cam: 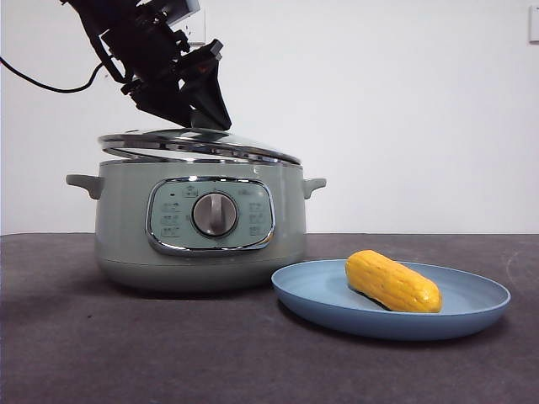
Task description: Take the corn out from the steamer,put the corn on the plate,close the lid
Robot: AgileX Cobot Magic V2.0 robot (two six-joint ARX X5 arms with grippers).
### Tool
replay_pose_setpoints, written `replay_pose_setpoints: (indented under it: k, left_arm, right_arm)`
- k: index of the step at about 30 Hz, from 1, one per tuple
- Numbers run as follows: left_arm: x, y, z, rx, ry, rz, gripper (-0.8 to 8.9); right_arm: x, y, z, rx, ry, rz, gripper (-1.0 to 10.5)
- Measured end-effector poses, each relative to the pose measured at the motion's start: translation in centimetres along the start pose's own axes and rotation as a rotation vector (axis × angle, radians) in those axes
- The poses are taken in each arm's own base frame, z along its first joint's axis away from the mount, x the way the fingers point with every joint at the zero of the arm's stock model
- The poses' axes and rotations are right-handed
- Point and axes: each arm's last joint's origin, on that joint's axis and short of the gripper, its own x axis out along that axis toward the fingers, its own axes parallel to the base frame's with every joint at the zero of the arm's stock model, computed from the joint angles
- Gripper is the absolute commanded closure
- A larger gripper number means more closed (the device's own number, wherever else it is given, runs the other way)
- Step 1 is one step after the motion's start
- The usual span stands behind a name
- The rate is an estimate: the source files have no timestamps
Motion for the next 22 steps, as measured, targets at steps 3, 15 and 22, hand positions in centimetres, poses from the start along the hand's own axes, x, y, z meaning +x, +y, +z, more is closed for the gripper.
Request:
replay_pose_setpoints:
  k: [3, 15, 22]
  left_arm:
    - [-0.02, 0.08, -0.08, 0.000, 0.007, 0.003, 8.22]
    - [-0.03, 0.08, -0.12, 0.005, 0.011, 0.002, 8.22]
    - [0.09, 0.11, -0.10, 0.006, 0.005, 0.000, 8.22]
  right_arm:
    - [0.00, 0.00, 0.00, 0.000, 0.000, 0.000, 3.8]
    - [0.00, 0.00, 0.00, 0.000, 0.000, 0.000, 3.8]
    - [0.00, 0.00, 0.00, 0.000, 0.000, 0.000, 3.8]
